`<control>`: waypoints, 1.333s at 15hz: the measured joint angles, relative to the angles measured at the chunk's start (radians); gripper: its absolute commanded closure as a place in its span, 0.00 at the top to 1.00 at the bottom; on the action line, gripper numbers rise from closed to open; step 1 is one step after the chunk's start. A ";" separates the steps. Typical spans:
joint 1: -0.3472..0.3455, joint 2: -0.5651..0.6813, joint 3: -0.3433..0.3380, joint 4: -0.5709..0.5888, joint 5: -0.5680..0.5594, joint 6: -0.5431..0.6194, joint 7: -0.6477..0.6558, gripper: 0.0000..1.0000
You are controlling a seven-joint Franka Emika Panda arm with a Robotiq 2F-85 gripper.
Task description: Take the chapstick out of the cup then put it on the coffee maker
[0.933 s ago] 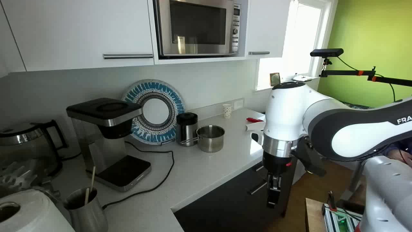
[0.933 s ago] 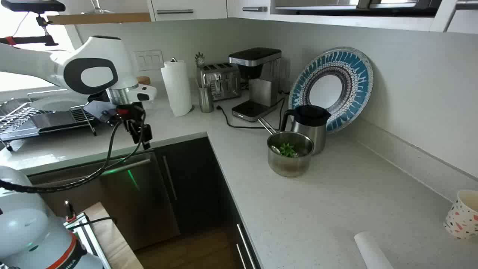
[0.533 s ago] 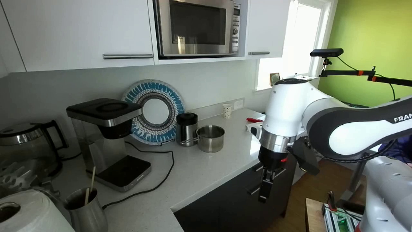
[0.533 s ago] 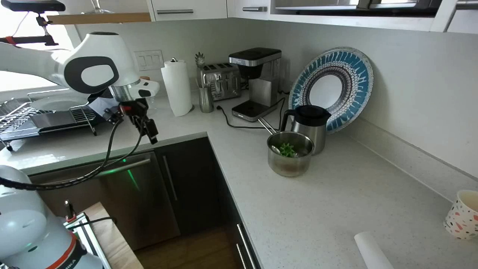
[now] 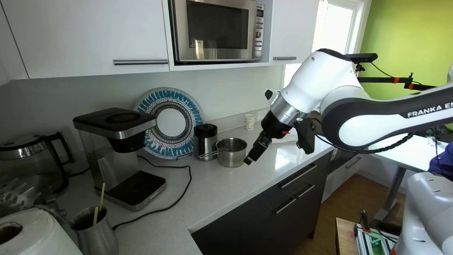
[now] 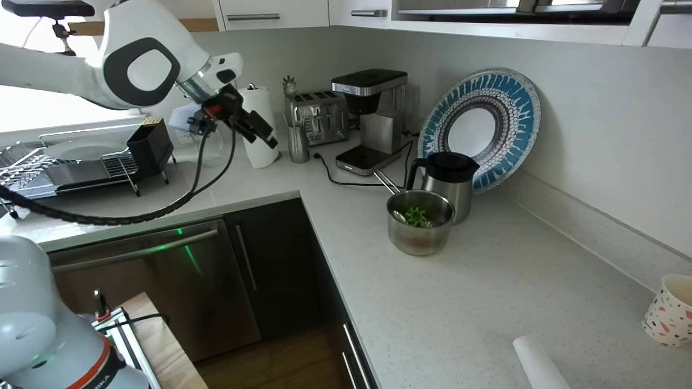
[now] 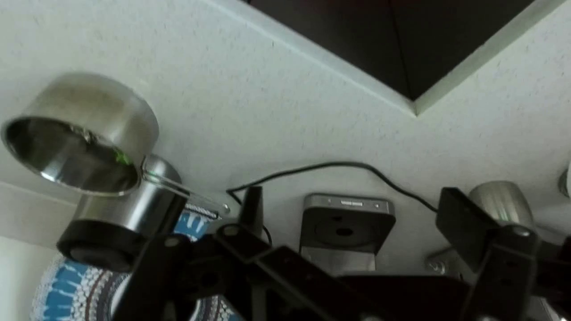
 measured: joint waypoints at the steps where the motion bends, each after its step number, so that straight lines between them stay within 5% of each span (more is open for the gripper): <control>1: 0.011 0.032 -0.020 0.034 0.006 0.029 -0.048 1.00; 6: 0.180 0.221 -0.188 0.223 0.192 0.076 -0.364 1.00; 17: 0.197 0.257 -0.202 0.261 0.218 0.074 -0.435 1.00; 20: 0.320 0.393 -0.327 0.365 0.329 0.066 -0.660 1.00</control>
